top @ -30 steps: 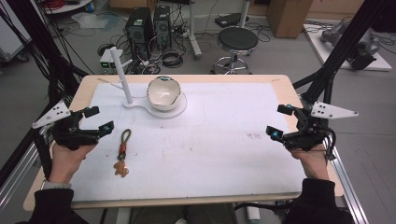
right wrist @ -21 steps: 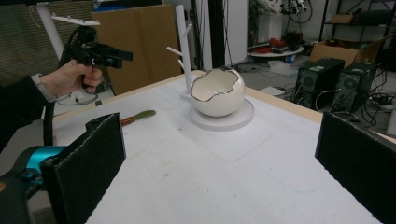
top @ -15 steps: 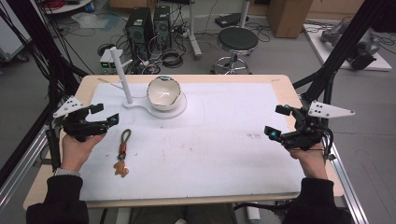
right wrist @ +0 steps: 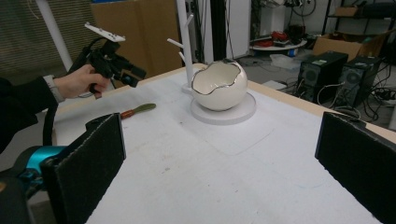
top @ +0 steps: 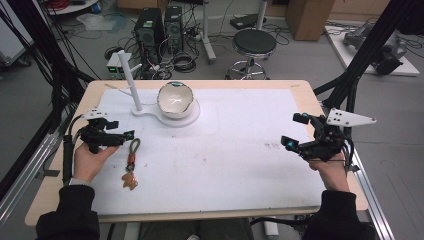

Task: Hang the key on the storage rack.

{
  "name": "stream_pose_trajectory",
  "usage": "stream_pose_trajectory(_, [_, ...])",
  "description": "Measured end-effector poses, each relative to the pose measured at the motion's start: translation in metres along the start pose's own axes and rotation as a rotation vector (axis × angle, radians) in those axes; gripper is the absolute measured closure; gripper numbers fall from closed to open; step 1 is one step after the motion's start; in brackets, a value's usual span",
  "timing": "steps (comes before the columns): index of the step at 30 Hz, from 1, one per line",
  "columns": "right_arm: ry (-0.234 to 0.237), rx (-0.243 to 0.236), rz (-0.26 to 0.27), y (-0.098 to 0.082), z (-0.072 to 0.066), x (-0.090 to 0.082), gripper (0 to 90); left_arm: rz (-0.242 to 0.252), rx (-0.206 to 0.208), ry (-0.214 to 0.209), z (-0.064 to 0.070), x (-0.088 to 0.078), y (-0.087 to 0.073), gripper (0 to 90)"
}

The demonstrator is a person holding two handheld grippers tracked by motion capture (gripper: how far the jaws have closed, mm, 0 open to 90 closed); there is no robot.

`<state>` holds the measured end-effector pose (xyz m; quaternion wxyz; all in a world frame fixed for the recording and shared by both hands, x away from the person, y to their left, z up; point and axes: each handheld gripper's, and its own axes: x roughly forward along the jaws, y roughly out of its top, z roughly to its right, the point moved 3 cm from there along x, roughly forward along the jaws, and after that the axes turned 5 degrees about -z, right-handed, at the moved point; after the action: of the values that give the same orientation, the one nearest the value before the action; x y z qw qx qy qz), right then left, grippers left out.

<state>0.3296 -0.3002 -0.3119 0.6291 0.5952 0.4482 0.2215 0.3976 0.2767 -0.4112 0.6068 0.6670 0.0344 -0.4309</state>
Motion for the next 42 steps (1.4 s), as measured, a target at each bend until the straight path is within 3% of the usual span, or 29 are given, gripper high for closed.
stream_pose_trajectory(7, [0.007,0.001,-0.009,-0.002,0.001,0.003,0.8,-0.121,-0.053,0.016,-0.013,0.021,-0.010,17.6])
stream_pose_trajectory(12, [0.012,0.003,-0.018,-0.002,0.001,0.005,0.8,-0.168,-0.066,0.030,-0.017,0.030,-0.014,17.7])
stream_pose_trajectory(16, [0.013,0.003,-0.023,-0.003,0.000,0.007,0.8,-0.193,-0.076,0.002,-0.019,0.034,-0.017,21.1])
stream_pose_trajectory(20, [0.017,0.007,-0.030,-0.004,0.001,0.008,0.8,-0.245,-0.072,0.021,-0.020,0.041,-0.022,21.3])
stream_pose_trajectory(26, [0.018,0.007,-0.030,-0.005,0.001,0.009,0.8,-0.246,-0.056,0.033,-0.019,0.042,-0.022,22.1])
stream_pose_trajectory(29, [0.022,0.004,-0.033,-0.005,0.001,0.010,0.8,-0.251,-0.051,0.063,-0.017,0.043,-0.022,24.5])
stream_pose_trajectory(30, [0.022,0.004,-0.033,-0.005,0.001,0.010,0.8,-0.251,-0.051,0.063,-0.017,0.043,-0.022,25.9])
stream_pose_trajectory(34, [0.022,0.007,-0.044,-0.007,0.001,0.011,0.8,-0.274,-0.011,0.137,-0.013,0.043,-0.021,32.9])
stream_pose_trajectory(38, [0.024,0.002,-0.051,-0.007,0.001,0.014,0.8,-0.291,-0.012,0.162,-0.009,0.043,-0.019,39.0])
stream_pose_trajectory(40, [0.027,0.006,-0.055,-0.007,0.001,0.015,0.8,-0.295,0.007,0.145,-0.003,0.042,-0.018,49.1])
stream_pose_trajectory(42, [0.024,0.002,-0.060,-0.007,0.001,0.015,0.8,-0.301,0.024,0.137,-0.001,0.042,-0.017,67.4])
